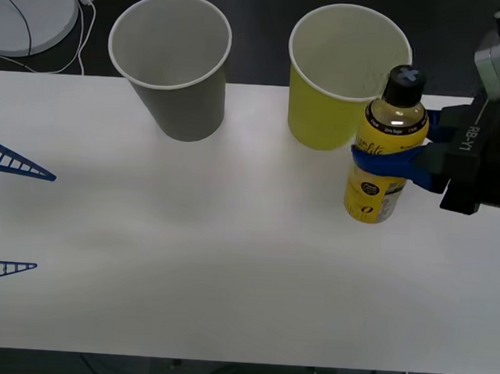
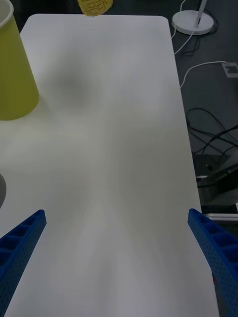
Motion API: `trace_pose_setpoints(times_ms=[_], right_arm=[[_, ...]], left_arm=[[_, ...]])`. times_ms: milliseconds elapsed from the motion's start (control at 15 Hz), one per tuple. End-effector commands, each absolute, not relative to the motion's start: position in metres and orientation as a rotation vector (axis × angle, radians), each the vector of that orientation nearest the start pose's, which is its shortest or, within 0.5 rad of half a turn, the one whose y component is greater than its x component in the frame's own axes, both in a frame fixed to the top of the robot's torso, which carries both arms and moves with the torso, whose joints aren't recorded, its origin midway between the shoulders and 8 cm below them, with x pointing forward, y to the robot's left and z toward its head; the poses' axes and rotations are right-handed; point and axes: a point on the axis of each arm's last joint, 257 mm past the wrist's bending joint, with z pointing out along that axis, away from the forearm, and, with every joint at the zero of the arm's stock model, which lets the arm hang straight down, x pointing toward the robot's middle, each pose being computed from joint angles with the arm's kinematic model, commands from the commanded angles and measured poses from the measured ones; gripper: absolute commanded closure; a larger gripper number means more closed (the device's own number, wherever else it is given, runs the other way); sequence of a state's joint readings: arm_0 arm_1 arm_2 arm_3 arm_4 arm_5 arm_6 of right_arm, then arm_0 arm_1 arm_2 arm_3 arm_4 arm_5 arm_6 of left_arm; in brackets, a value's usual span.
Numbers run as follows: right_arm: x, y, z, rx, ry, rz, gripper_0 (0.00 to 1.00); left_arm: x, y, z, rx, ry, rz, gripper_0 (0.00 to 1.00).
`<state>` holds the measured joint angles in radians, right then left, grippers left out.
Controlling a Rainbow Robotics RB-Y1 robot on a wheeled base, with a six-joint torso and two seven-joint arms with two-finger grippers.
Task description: Put the can into the green bin and the plastic bottle into the gray bin
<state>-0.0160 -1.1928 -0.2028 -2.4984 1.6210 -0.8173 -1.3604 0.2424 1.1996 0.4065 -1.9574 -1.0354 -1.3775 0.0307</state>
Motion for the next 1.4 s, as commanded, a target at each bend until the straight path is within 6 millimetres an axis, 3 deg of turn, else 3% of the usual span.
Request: trace_pose_setpoints(times_ms=[67, 333, 867, 1133, 1400], right_arm=[[0.364, -0.13, 0.003, -1.023, 1.724, 0.462, 1.0], [0.38, -0.131, 0.018, -1.038, 1.751, 0.471, 1.0], [0.395, -0.155, 0.048, -1.116, 1.867, 0.377, 1.0], [0.408, -0.141, 0.052, -1.149, 1.889, 0.379, 1.0], [0.434, -0.098, 0.061, -1.227, 1.885, 0.39, 1.0]], left_arm=[[0.303, 0.28, -0.103, 1.706, 1.46, -0.416, 0.0], [0.303, 0.28, -0.103, 1.706, 1.46, -0.416, 0.0], [0.303, 0.28, -0.103, 1.706, 1.46, -0.416, 0.0], [0.303, 0.28, -0.103, 1.706, 1.46, -0.416, 0.0], [0.303, 0.28, -0.103, 1.706, 1.46, -0.416, 0.0]])
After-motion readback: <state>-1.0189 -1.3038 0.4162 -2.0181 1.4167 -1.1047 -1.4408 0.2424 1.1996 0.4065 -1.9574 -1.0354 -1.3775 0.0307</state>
